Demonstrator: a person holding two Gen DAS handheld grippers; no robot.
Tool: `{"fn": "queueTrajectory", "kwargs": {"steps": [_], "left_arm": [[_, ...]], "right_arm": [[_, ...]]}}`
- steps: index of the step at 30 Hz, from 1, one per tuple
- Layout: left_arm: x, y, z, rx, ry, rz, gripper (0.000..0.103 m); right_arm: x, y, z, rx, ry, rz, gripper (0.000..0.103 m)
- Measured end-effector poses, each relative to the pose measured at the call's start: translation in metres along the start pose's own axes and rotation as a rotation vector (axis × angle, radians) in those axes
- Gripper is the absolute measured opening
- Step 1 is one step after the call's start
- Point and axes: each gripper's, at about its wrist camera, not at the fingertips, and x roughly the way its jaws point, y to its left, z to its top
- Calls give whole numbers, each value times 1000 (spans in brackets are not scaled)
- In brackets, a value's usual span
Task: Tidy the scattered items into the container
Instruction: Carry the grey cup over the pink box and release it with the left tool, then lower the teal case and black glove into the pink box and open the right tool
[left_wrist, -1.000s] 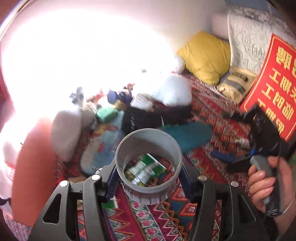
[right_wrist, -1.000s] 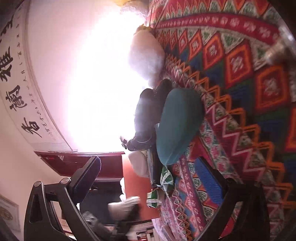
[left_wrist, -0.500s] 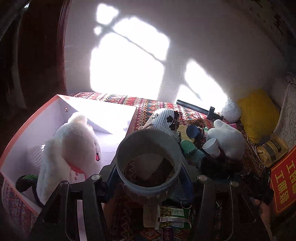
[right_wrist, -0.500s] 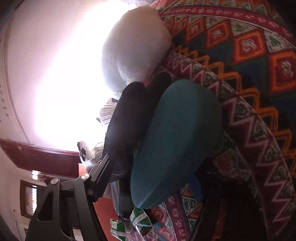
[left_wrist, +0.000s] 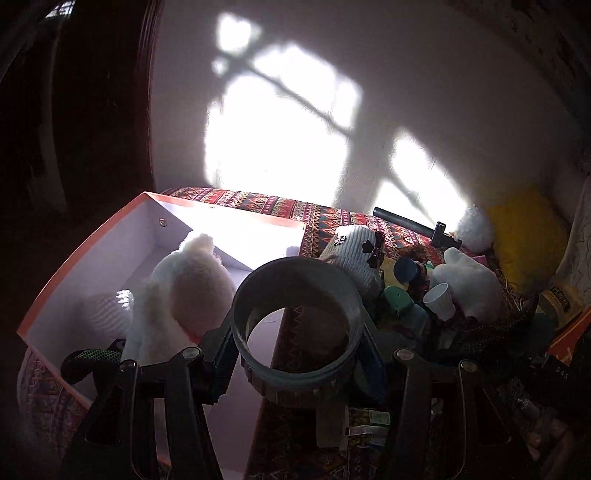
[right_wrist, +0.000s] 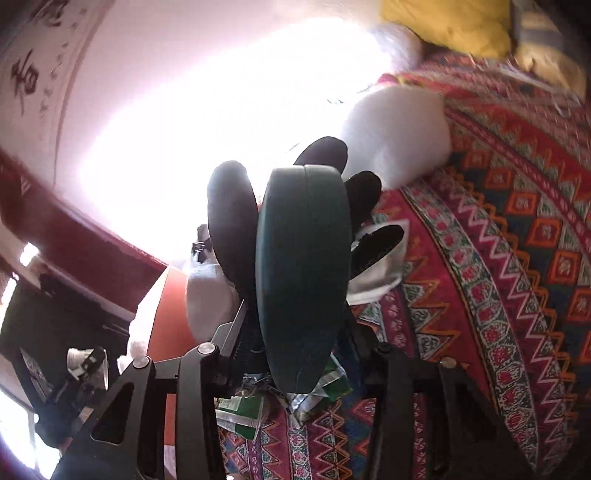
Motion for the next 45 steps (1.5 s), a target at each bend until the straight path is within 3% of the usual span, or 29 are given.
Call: {"fn": "queueTrajectory", "kwargs": {"steps": [4, 13, 16, 21, 23, 27, 30, 36, 39, 41, 44, 45], "left_arm": [[-8, 21, 5, -24, -27, 40, 56], [-25, 80, 15, -70, -95, 193, 56], [-32, 96, 20, -99, -117, 207, 56], [-44, 114, 24, -136, -158, 205, 57], [-48, 120, 24, -148, -181, 201, 59], [-56, 132, 24, -179, -226, 247, 91], [-62, 149, 23, -234, -248, 249, 103], [-60, 168, 19, -295, -240, 250, 103], [-60, 166, 17, -288, -241, 261, 103], [-59, 166, 17, -283, -243, 275, 103], [-57, 165, 18, -279, -246, 289, 103], [-56, 165, 18, -276, -244, 297, 103]], "right_arm": [[-22, 46, -1, -84, -43, 78, 41], [-69, 107, -6, -181, -127, 270, 41], [-79, 142, -11, -253, -165, 303, 41], [-56, 199, -29, -427, -165, 308, 41], [-44, 227, -43, -484, -139, 301, 41], [-3, 265, -68, -594, -67, 224, 41], [37, 292, -90, -731, 16, 105, 41], [159, 309, -148, -925, 294, -128, 43], [220, 303, -174, -964, 433, -216, 52], [244, 304, -178, -944, 496, -199, 60], [243, 327, -172, -956, 488, -101, 79], [236, 334, -171, -987, 450, -108, 89]]}}
